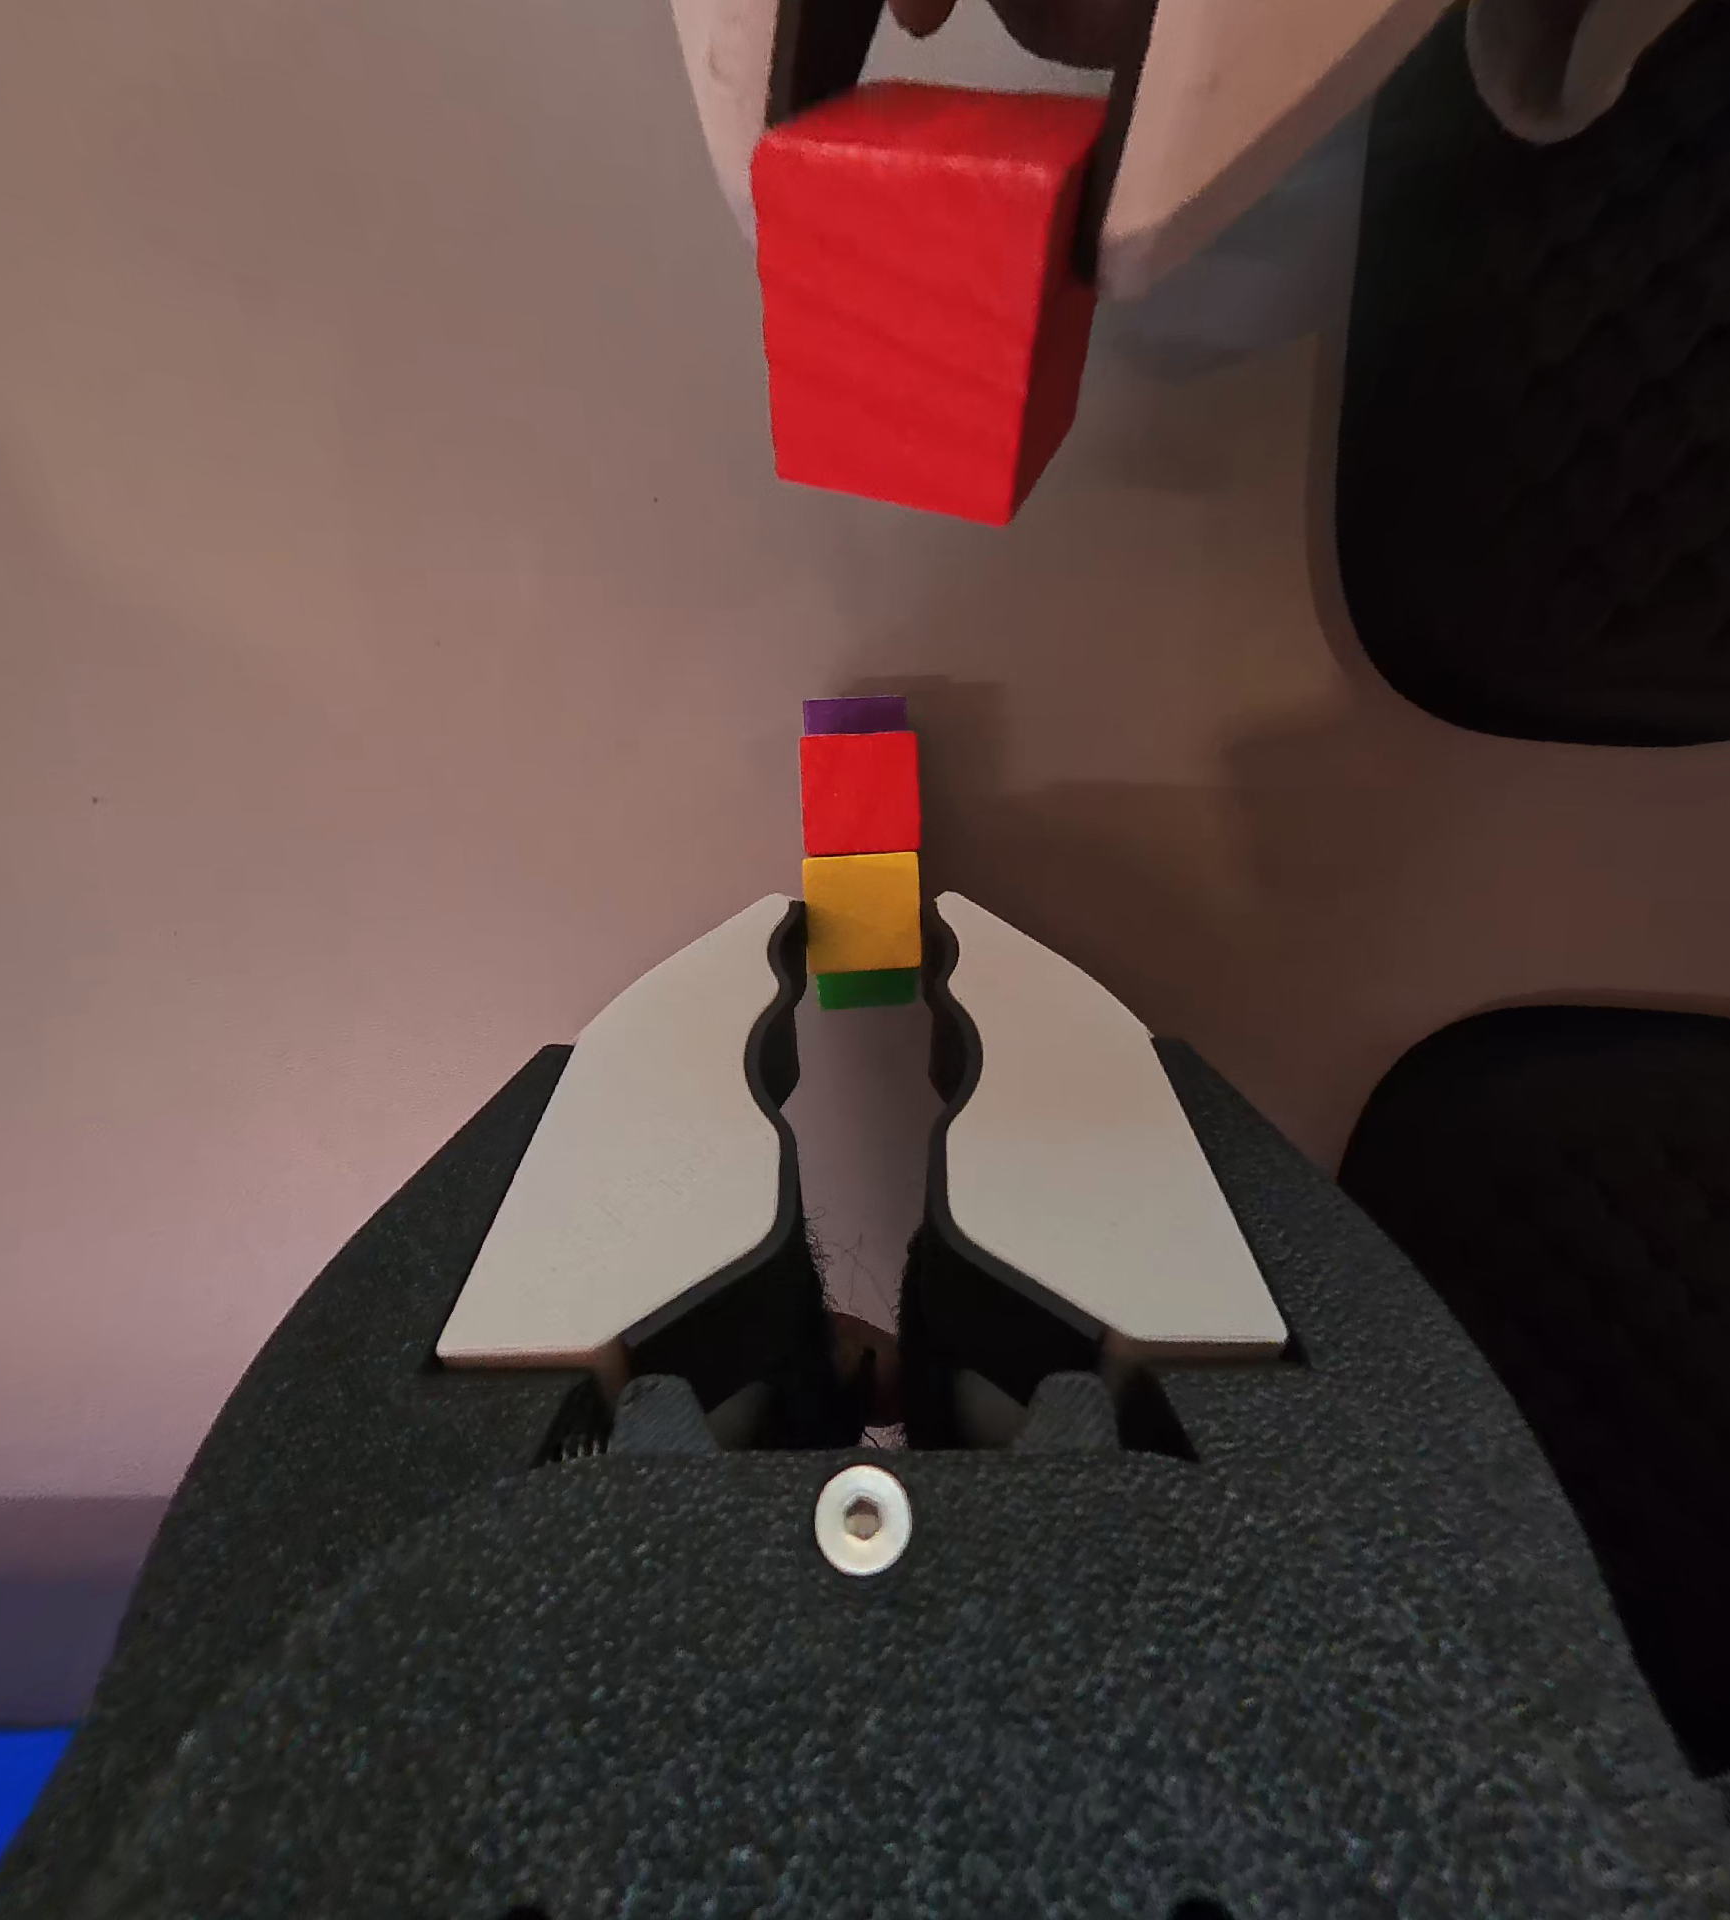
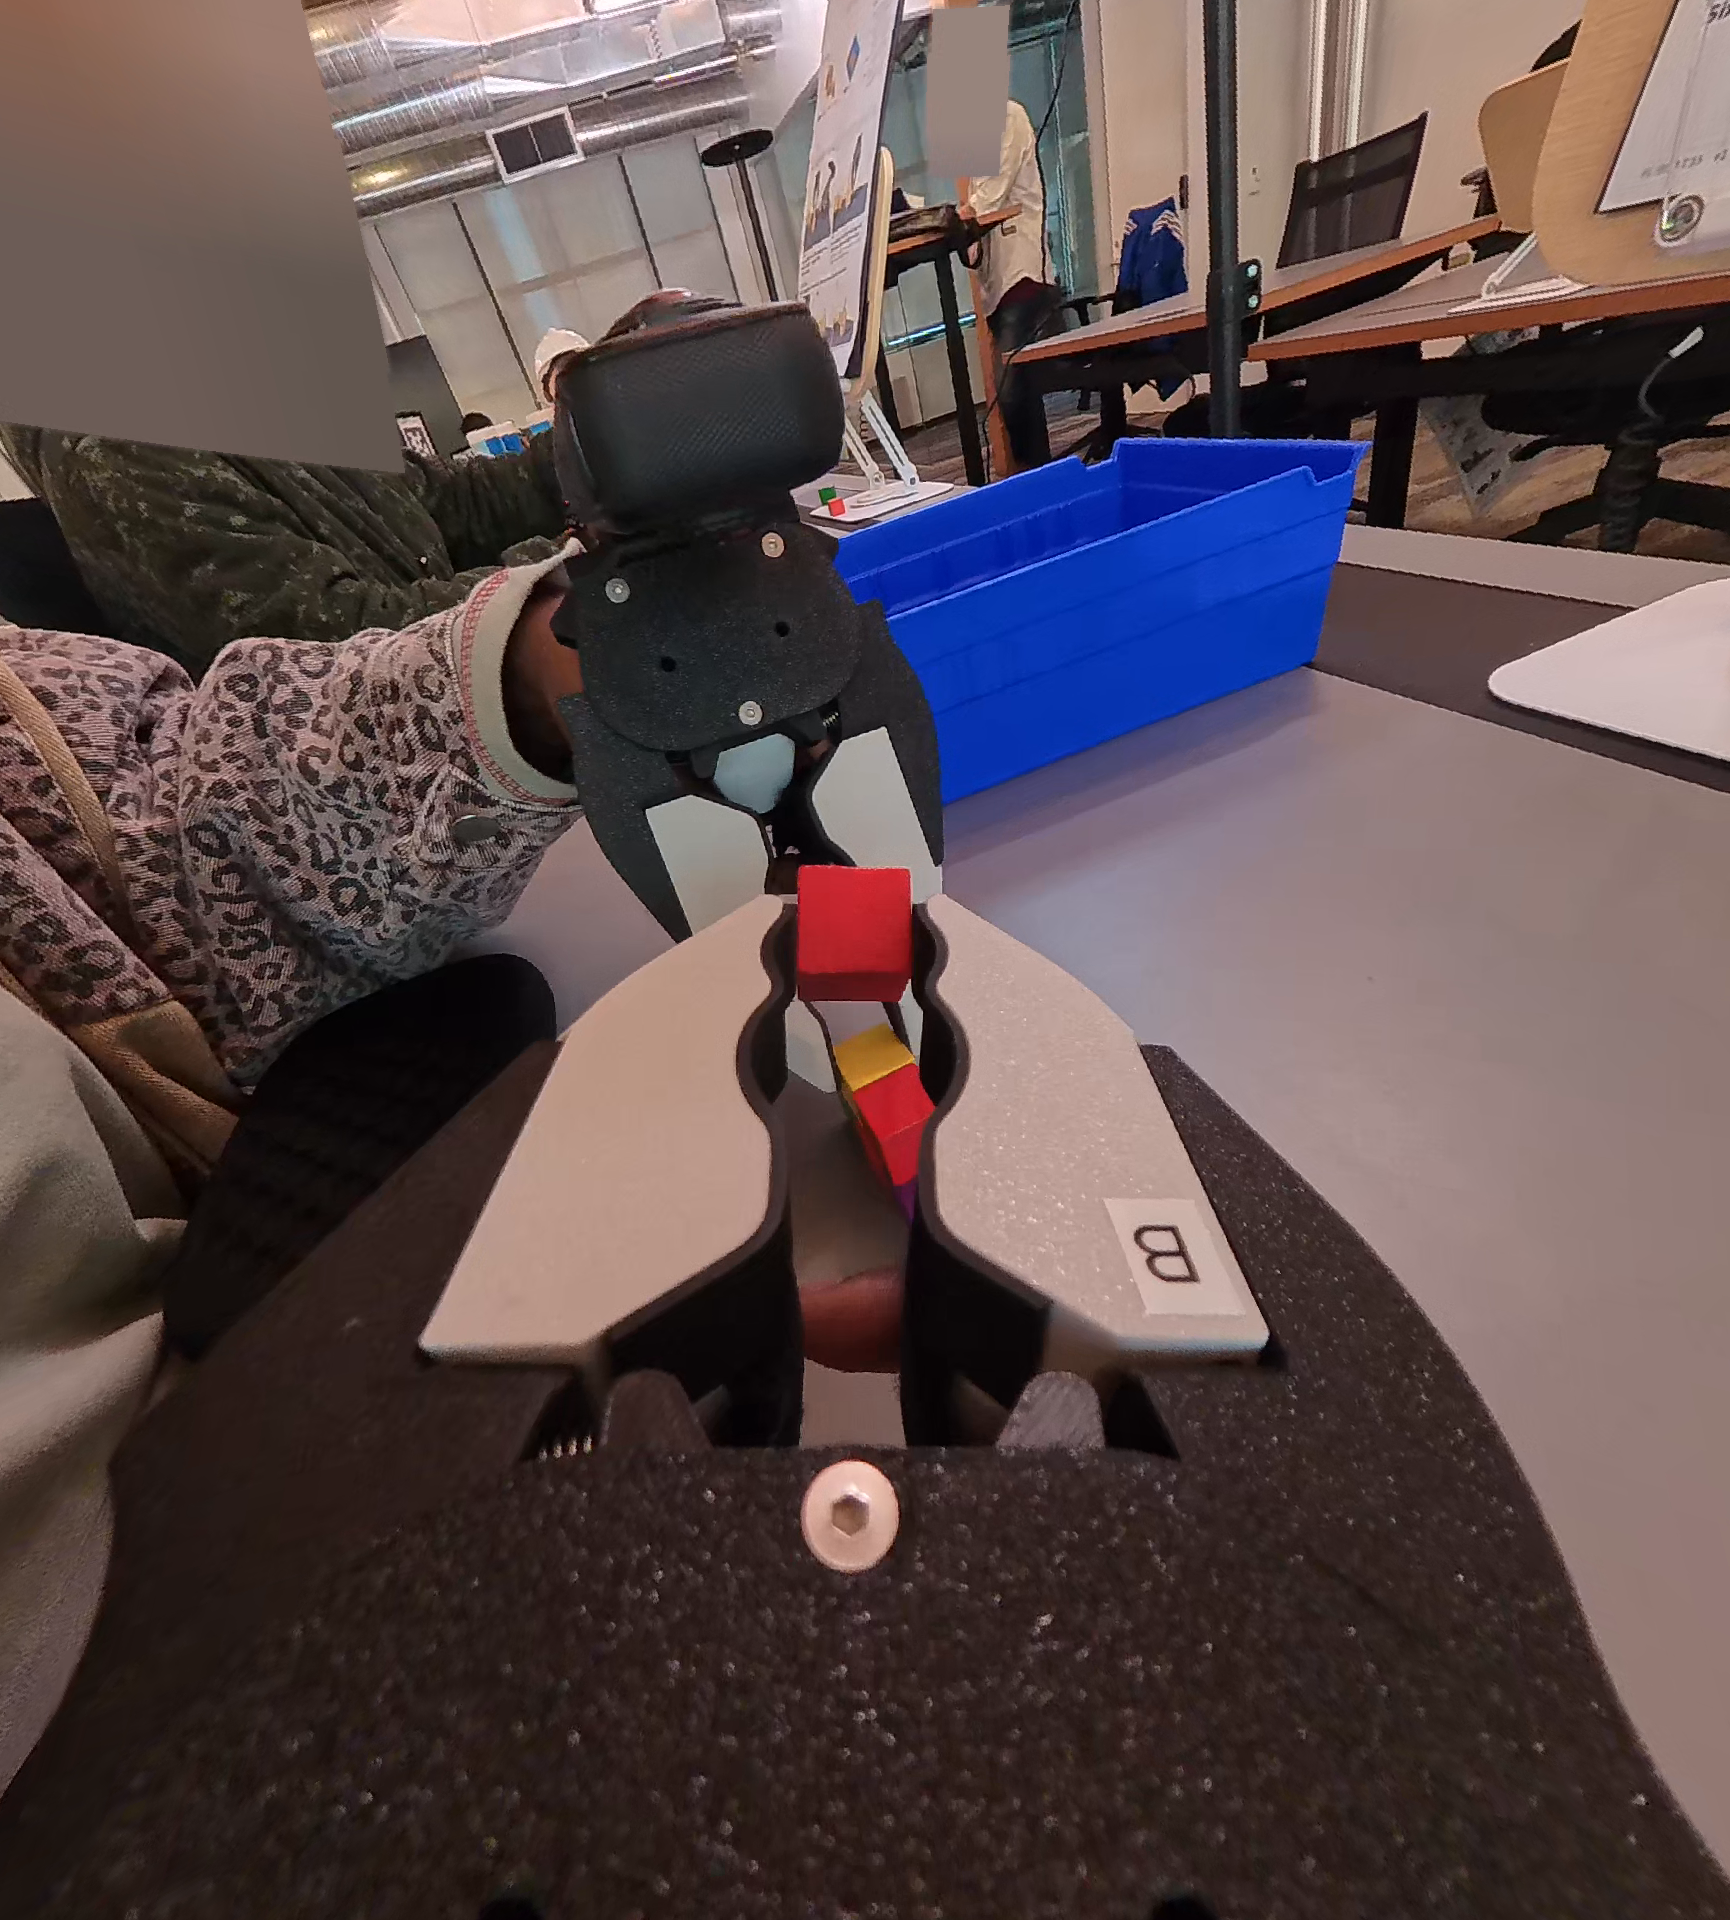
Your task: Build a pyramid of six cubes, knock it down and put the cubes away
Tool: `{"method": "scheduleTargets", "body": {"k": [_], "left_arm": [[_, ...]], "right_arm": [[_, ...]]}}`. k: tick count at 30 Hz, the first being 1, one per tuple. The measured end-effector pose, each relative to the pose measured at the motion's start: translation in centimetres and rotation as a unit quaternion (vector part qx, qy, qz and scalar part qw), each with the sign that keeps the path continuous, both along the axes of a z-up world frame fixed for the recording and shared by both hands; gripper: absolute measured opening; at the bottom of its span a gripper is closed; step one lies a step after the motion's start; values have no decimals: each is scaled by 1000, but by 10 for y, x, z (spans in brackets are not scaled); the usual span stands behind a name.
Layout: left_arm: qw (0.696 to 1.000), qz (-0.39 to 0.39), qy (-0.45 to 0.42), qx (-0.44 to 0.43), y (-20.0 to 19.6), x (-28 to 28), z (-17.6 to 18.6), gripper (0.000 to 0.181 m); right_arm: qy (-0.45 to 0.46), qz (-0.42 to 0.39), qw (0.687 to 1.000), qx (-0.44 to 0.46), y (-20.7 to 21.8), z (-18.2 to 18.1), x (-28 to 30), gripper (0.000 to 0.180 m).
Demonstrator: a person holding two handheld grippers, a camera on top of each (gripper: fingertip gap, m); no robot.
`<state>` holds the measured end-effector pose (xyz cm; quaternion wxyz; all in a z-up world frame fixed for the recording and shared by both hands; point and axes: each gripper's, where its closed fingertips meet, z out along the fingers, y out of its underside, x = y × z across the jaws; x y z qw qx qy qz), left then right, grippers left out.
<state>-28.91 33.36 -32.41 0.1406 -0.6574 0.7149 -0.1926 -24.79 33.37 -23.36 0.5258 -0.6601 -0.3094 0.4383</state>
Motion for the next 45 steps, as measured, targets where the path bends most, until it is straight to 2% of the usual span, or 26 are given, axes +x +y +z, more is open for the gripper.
{"method": "scheduleTargets", "body": {"k": [14, 17, 19, 21, 23, 25, 27, 30, 34, 45], "left_arm": [[1000, 7, -20, 0, 0, 0, 5, 25], [998, 36, -45, 5, -2, -5, 17, 27], [992, 87, -91, 9, -4, -9, 30, 28], [971, 160, -180, -2, -8, -11, 49, 30], [923, 218, -316, -40, -17, -12, 74, 26], [865, 217, -447, -72, -35, -18, 96, 9], [829, 220, -512, -43, -42, -29, 99, 2], [839, 229, -494, 11, -45, -35, 78, 0], [853, 217, -475, -6, -45, -31, 68, 1], [857, 213, -469, -26, -44, -33, 62, 1]], "right_arm": [[-6, 17, 1000, -6, -3, -3, -5, 21], [-23, 21, 1000, -3, -4, -6, -5, 21], [-51, 26, 998, -3, -5, -10, -6, 20], [-87, 37, 995, -11, -6, -14, -10, 20], [-138, 58, 989, -14, -8, -19, -15, 20], [-190, 94, 977, -3, -10, -23, -22, 20], [-228, 133, 964, 10, -12, -24, -28, 21], [-275, 171, 946, 24, -7, -28, -35, 21], [-320, 196, 927, 17, -2, -47, -39, 21], [-348, 193, 917, 10, 5, -61, -42, 21]]}}
